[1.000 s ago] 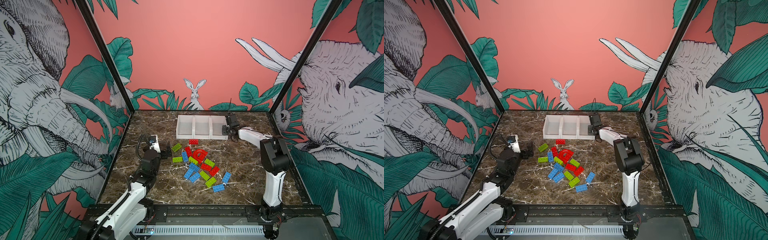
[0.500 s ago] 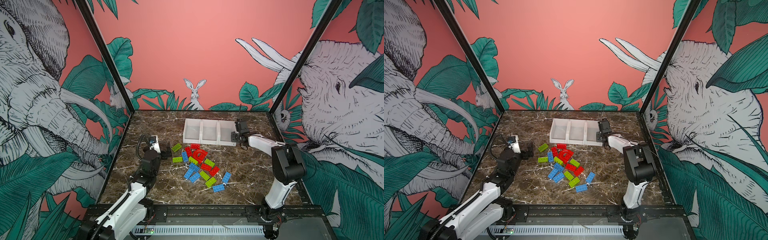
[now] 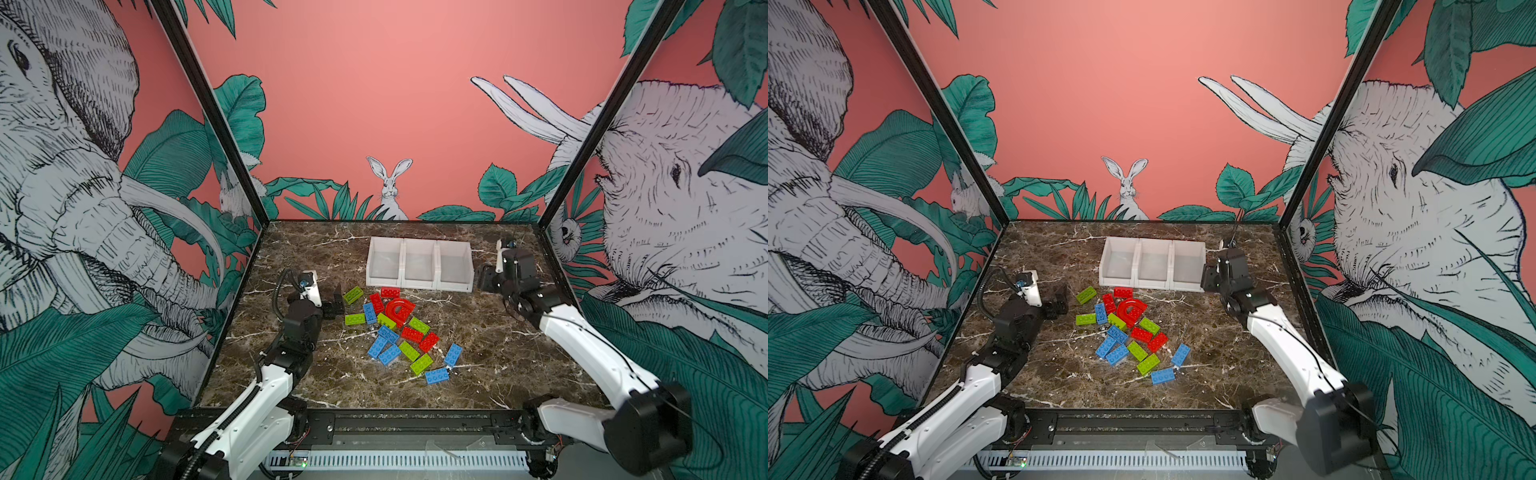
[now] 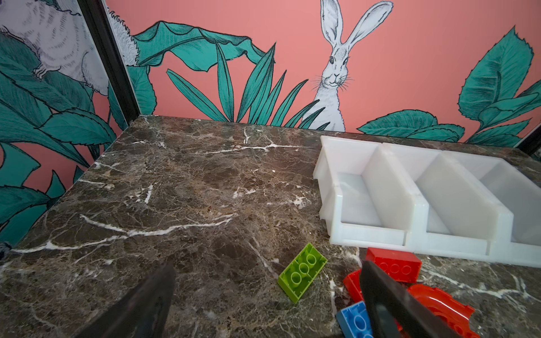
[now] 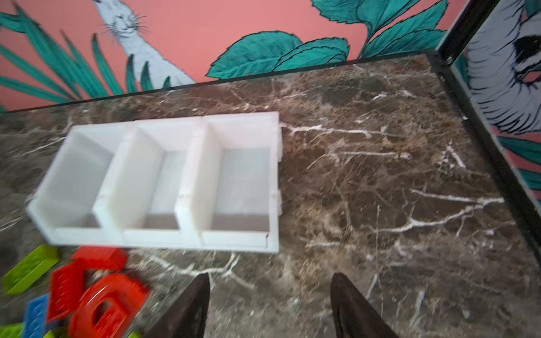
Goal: Sort the legos into containers by color
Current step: 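Move the right gripper back toward the brick pile, then lower the right gripper and grasp a blue brick at the pile's edge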
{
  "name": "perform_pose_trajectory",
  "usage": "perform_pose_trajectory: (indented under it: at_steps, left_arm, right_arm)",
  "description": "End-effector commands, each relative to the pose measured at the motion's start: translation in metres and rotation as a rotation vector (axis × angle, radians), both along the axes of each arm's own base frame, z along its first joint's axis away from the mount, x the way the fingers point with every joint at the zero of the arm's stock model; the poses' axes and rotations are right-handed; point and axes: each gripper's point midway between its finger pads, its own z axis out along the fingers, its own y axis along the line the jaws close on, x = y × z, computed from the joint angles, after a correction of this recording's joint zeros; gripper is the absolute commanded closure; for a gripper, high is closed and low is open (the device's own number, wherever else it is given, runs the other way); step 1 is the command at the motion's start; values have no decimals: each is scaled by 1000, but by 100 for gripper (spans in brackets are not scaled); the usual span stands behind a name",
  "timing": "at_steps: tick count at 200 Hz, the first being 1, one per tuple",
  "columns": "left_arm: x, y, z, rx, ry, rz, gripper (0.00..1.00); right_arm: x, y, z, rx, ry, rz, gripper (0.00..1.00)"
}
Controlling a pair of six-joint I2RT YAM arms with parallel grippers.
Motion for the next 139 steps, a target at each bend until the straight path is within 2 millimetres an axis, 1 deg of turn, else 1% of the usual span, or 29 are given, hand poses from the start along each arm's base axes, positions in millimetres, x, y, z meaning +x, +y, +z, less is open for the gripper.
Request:
perform_pose_trajectory:
  at_steps: [1,18,26,40,51,60,73,83,98,109,139]
  left_arm:
    - [-1,-5,-3,-11,8,-28,1]
    - [-1,-9,-3,-19,8,-48,1]
    - [-1,-10,-3,-22,11,-53,1]
    - [0,-11,-4,-24,16,-61,1]
    - [0,-12,-5,-23,17,-67,1]
    - [1,-14,-7,-19,17,-73,1]
    - [2,-15,-10,-15,29,-79,1]
    - [3,-18,-12,-19,37,-93,1]
    - [4,-24,-13,-24,41,-124,1]
    - [5,-27,-15,-22,47,-139,1]
    - [3,-26,-15,-16,47,-136,1]
  right_arm:
    - [-60,18,-57,-21,246,47,35]
    - [-96,30,-75,-54,323,78,35]
    - [-109,34,-83,-46,352,84,34]
    - [-128,40,-96,-30,385,80,35]
    - [-139,43,-105,-28,396,77,35]
    - [-148,51,-113,-24,404,94,35]
    - [-156,56,-122,-36,402,98,35]
    - [-158,61,-129,-24,400,100,35]
    - [-161,76,-140,35,409,132,35]
    - [-162,81,-142,36,406,140,35]
    - [-162,91,-148,32,408,162,35]
